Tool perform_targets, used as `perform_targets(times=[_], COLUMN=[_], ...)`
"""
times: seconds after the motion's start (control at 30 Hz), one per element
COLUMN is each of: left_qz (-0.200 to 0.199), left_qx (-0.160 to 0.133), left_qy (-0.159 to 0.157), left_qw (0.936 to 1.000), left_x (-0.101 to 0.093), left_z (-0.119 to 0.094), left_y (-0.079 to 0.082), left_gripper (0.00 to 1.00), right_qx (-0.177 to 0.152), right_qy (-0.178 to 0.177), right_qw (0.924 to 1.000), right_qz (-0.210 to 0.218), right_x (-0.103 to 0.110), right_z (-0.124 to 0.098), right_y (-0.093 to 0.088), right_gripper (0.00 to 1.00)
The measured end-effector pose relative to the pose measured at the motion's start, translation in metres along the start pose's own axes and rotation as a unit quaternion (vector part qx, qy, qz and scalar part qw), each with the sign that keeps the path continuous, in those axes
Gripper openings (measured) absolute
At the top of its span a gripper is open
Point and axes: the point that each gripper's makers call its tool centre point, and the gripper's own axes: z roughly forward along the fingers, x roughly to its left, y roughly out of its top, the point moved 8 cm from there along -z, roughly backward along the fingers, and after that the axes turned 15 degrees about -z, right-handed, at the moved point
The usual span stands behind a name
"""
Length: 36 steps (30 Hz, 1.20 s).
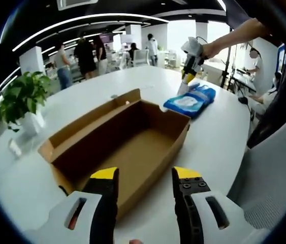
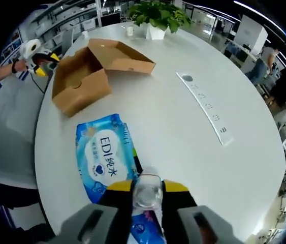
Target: Operate the shoe box by opening the lid, removing the specified soft item, and placing it in the target area until the item is outside and the box remains undamaged.
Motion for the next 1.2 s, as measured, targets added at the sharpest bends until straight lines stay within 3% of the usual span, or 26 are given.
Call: perform_targets(times=[0.47, 0.7, 0.9, 1.2], left_qz=[-0.001, -0.003, -0.003, -0.005], left_qx=[-0.001, -0.001, -0.001, -0.003], left_qy=[-0.002, -0.001, -0.002, -0.001], left_qw=[1.0, 1.0, 1.0, 1.0], left_x=[0.001, 0.002, 0.002, 0.002], left_z=[0.0, 0.0, 0.001, 0.001], left_y=[0.0, -0.001, -0.002, -0.001], left_gripper=[0.42, 0.42, 0.42, 0.42], right_qx=[0.045, 0.078, 0.087, 0.096], right_qy=[0.035, 0.066, 0.075, 0.074], right_qw=[0.9933, 0.9792, 0.9721, 0.9689], right_qz=[-0.101, -0.176, -0.205, -0.216], right_x=[-0.007, -0.01, -0.011, -0.015], right_z=[0.005, 0.009, 0.013, 0.014], right_y=[0.009, 0.019, 0.024, 0.024], right_gripper=[0.16, 0.16, 0.17, 0.17])
